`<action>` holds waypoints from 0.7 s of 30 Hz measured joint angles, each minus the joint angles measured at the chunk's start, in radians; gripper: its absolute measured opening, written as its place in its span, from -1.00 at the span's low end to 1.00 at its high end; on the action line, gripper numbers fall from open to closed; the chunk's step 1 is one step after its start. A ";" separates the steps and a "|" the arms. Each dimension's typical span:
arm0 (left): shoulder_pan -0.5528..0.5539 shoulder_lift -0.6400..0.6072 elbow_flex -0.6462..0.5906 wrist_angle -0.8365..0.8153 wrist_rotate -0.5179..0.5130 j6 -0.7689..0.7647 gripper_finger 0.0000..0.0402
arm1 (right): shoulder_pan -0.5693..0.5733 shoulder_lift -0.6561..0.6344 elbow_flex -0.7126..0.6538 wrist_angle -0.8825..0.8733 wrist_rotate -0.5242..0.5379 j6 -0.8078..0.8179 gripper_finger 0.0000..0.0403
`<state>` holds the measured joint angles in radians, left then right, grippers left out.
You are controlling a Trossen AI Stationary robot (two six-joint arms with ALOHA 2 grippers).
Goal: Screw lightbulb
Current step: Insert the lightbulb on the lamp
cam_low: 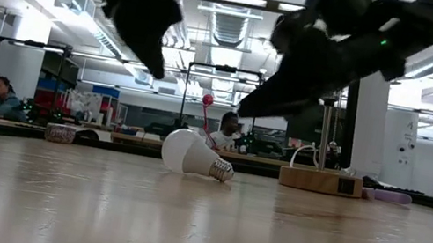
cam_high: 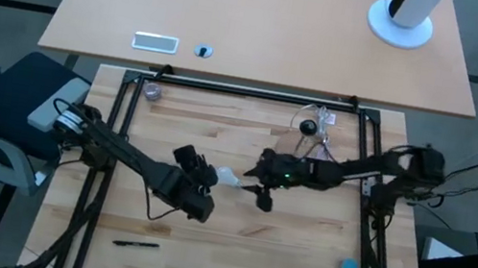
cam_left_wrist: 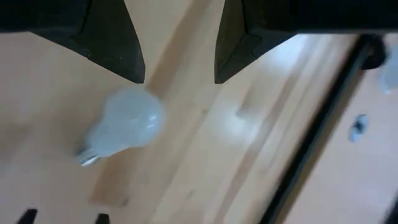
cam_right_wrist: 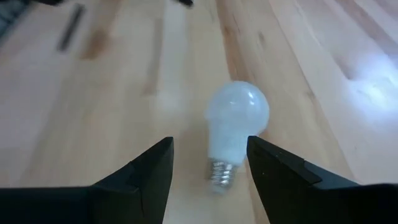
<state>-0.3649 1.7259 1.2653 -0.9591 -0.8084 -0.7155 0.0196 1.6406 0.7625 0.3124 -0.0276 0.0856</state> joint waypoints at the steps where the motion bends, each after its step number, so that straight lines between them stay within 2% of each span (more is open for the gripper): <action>1: 0.000 -0.005 -0.022 0.003 -0.015 -0.003 -0.08 | 0.000 0.031 0.020 -0.002 0.004 0.001 -0.01; 8: -0.002 -0.060 -0.179 0.066 -0.048 -0.053 -0.08 | 0.000 0.160 0.174 -0.178 0.017 0.081 -0.01; 21: -0.002 -0.230 -0.480 0.601 -0.067 0.112 -0.08 | 0.000 0.332 0.416 -0.449 0.026 0.020 -0.01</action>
<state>-0.3668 1.4961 0.7856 -0.3586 -0.8750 -0.6038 0.0196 1.9722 1.1790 -0.1368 -0.0013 0.1059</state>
